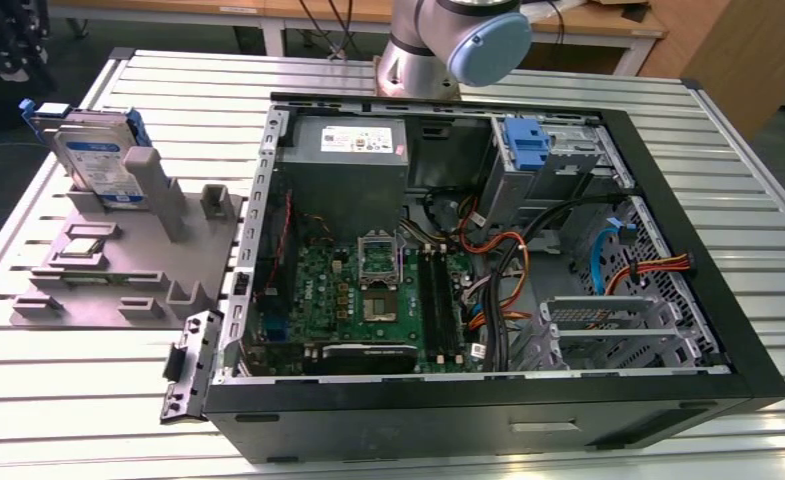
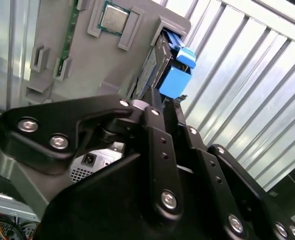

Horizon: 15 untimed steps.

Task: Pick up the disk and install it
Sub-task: 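Pick up the disk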

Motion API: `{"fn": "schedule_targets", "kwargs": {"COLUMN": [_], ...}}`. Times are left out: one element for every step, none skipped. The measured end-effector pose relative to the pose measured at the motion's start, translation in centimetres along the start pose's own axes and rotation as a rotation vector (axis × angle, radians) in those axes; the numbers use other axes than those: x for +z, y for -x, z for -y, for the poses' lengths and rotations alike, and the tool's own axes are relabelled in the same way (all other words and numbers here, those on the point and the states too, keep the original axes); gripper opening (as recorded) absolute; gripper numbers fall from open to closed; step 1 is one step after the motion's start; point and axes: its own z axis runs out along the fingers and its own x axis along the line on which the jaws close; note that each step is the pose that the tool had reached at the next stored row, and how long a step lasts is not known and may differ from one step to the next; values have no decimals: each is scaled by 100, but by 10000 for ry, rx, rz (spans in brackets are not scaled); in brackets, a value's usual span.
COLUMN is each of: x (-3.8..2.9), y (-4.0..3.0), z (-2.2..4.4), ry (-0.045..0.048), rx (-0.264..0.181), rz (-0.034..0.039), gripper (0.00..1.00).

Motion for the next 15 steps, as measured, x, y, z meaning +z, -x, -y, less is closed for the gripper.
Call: {"fn": "schedule_targets", "kwargs": {"x": [6,13,21,32,41,48,55,66,71,72,72,72,72,73,73], "y": [-9,-18,-26,-32,-37,-39,-40,-41,-41,-41,-41,-41,-41,-41,-41], "z": [1,3,6,8,11,12,13,14,14,14,14,15,15,15,15], "ry": [0,0,0,-13,-39,-69,-103,-127,-131,-132,-133,-133,-133,-131,-132], "rx": [30,60,89,117,144,175,213,236,236,237,237,237,238,237,237], "rz": [1,2,3,5,10,15,21,25,27,26,27,27,26,26,26], "gripper": [29,29,35,35,41,47,47,53,53,53,53,53,53,53,53]}}
